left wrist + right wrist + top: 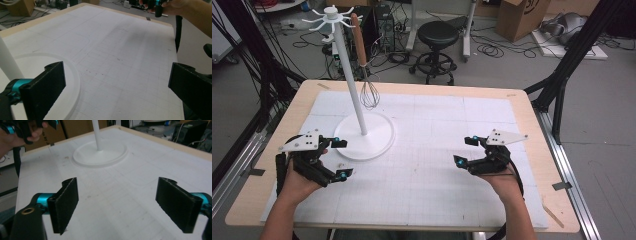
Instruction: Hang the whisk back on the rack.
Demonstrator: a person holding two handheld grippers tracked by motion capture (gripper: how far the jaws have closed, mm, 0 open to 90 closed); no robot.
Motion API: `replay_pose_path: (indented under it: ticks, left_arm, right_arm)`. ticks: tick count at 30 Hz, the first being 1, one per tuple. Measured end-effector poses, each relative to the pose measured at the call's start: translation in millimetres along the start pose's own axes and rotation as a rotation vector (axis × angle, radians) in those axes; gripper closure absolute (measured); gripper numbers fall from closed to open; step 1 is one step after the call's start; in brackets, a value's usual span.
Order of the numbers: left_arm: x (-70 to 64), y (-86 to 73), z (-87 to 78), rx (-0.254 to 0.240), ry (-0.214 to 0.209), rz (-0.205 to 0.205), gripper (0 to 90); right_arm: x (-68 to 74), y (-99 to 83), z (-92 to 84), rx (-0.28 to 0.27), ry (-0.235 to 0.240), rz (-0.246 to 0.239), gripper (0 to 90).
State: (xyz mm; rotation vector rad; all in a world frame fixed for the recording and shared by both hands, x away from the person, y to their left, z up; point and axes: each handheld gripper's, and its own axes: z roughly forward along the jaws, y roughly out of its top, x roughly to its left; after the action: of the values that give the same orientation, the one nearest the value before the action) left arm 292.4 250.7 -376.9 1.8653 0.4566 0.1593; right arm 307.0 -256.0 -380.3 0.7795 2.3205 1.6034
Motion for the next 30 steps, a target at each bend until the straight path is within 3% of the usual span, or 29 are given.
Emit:
replay_pose_path:
  ticks: [9,13,30]
  left_arm:
    - [1.6,-1.5,1.2,0.005,0.004,-0.004,1.6]
    - [1.5,-1.6,0.1,0.001,0.008,-0.007,1.6]
    - [2.5,-2.7,3.2,0.008,0.003,-0.007,1.7]
  right_arm:
    - [1.5,-25.6,-3.1,0.007,-0.012,-0.009,17.0]
    - [1.3,-28.1,-0.2,0.033,-0.021,-0.011,16.9]
    - [0.2,-29.2,-5.4,0.015,-0.022,0.008,16.9]
